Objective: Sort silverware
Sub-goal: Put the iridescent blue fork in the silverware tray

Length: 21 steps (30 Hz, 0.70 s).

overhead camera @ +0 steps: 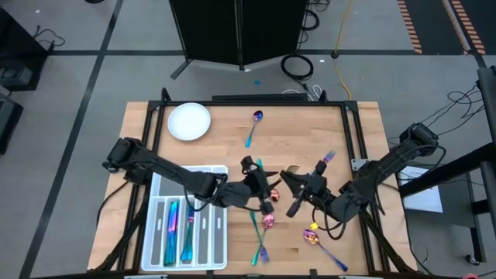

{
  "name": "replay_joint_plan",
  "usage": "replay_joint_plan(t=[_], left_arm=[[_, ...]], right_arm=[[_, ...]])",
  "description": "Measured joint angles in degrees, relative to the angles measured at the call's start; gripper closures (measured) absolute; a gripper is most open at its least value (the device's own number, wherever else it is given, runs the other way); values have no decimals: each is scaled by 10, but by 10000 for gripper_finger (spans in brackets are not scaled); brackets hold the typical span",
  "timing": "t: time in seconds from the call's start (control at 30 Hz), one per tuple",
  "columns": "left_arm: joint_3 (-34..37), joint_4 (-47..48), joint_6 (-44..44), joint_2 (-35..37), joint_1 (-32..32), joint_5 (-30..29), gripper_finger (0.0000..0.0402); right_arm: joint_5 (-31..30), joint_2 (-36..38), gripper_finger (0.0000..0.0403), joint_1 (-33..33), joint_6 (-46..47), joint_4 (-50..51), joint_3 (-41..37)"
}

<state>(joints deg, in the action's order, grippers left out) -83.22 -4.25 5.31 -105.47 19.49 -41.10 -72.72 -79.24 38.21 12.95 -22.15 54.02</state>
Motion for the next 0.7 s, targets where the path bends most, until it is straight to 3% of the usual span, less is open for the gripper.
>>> replay_joint_plan(t=[0.37, 0.6, 0.7], left_arm=[[0, -13, 4, 0, -14, -6, 291], [0, -1, -3, 0, -14, -1, 387], [0, 5, -4, 0, -14, -1, 393]], right_arm=[[6, -2, 403, -19, 9, -3, 0], [8, -2, 396, -19, 0, -1, 0], [12, -2, 381, -19, -2, 4, 0]])
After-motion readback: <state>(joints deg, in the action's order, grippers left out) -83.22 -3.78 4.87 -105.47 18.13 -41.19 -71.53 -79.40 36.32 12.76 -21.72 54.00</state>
